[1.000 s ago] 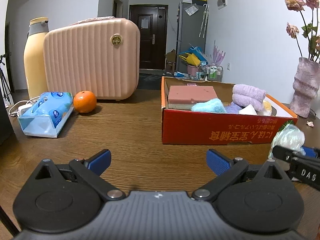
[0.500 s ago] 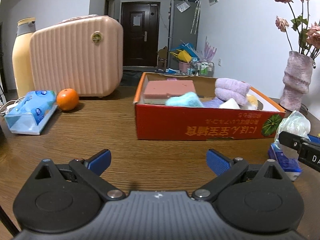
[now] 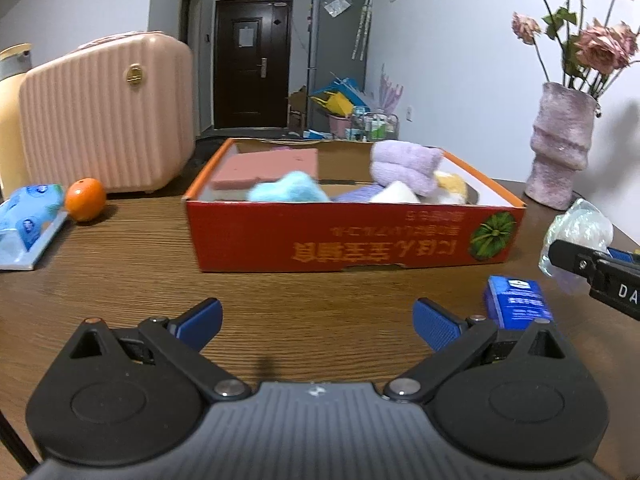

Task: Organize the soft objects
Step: 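Lift the plastic bag with the right tool while the left tool approaches the blue tissue pack, then close the left tool on the blue tissue pack while the right tool holds the bag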

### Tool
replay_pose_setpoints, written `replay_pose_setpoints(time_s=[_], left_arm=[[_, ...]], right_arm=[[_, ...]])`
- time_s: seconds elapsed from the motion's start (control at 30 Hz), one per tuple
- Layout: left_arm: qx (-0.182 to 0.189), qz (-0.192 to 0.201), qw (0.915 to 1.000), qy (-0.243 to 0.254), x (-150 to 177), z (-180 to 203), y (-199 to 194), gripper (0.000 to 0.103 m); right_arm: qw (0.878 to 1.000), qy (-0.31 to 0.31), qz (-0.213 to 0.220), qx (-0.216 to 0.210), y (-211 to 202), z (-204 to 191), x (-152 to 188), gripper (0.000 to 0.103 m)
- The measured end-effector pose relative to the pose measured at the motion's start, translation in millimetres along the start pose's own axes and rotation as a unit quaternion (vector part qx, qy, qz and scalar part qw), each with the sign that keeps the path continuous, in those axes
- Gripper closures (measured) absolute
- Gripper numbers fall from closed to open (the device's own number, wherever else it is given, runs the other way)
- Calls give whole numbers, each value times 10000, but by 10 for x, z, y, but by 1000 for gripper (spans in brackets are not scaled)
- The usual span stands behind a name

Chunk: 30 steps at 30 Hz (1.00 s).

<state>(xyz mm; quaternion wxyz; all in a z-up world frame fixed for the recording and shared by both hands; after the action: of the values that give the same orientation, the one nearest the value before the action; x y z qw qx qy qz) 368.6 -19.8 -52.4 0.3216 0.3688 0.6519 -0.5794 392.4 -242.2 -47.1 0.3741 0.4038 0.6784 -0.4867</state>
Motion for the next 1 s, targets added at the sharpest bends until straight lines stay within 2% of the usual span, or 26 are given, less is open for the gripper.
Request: replay_pose_setpoints(time_s=[0.43, 1.0], left_arm=[[439, -55, 9990, 82, -79, 471, 97, 0], [998, -354, 9939, 305, -191, 1039, 349, 0]], right_arm=[[9997, -46, 28, 241, -20, 343, -79, 64], [9985, -187, -38, 514, 43, 696, -132, 64]])
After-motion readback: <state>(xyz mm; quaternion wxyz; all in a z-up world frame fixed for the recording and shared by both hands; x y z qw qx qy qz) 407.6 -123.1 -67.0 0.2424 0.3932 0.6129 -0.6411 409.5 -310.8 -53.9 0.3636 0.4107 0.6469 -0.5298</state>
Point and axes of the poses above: each gripper's, at about its wrist camera, not at the fingertips, and y roughly the way its jaws point, z to its right, x to its underside, the point moved 1 cm from there along y, roughly the way its jaws point, and after that the axes turned 11 degrees about y, right-handed, at the moved point
